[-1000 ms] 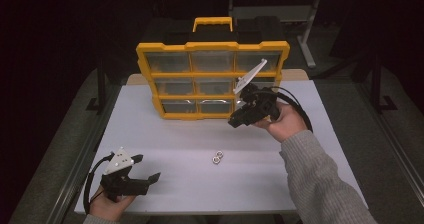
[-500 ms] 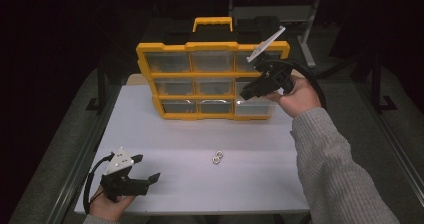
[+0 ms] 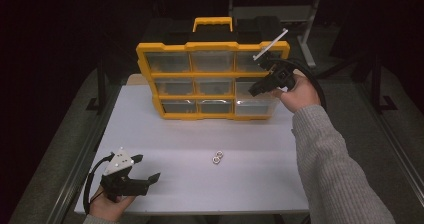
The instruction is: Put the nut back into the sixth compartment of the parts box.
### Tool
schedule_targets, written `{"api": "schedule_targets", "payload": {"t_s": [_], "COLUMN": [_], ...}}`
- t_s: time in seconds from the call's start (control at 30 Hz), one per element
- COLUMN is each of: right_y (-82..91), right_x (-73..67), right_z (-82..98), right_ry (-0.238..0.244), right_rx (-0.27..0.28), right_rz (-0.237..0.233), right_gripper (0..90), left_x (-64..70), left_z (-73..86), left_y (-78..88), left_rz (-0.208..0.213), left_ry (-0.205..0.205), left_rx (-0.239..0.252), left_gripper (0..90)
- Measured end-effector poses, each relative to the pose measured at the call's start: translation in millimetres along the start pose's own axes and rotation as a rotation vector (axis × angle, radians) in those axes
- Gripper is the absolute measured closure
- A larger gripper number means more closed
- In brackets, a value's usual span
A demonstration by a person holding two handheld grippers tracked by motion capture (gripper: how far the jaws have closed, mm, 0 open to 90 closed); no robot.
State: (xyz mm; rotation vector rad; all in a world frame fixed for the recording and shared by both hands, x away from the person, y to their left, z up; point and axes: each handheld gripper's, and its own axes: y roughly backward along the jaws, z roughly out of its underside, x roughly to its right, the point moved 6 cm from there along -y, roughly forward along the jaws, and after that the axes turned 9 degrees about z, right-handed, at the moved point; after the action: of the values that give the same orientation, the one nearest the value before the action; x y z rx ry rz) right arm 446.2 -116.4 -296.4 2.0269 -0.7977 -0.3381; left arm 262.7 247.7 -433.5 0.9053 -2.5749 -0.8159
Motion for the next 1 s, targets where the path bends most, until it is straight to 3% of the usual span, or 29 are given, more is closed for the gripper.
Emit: {"api": "schedule_targets", "payload": {"t_s": [0.13,0.43,0.73,1.0], "right_y": [-12.4,-14.9,6.1,28.4], "right_x": [3.0,3.9,-0.3,-20.8], "right_z": [4.7,4.4,2.3,2.5], "right_ry": [-0.002,-0.009,-0.014,0.041], "right_rx": [-0.019,-0.013,0.032,0.082], "right_rz": [-0.001,0.003,0.001,-0.023], "right_gripper": [69.1,64.0,62.0,59.8], "left_x": [-0.3,-1.1,-0.5,0.0], "left_z": [0.4,1.1,0.8,-0.5], "left_y": [0.1,1.1,0.3,-1.6], "left_rz": [0.002,0.001,0.0,-0.002], "left_ry": [0.003,-0.001,0.009,0.01], "left_rx": [0.0,-0.006,-0.001,0.016], "left_gripper": [15.2,15.2,15.2,15.2]}}
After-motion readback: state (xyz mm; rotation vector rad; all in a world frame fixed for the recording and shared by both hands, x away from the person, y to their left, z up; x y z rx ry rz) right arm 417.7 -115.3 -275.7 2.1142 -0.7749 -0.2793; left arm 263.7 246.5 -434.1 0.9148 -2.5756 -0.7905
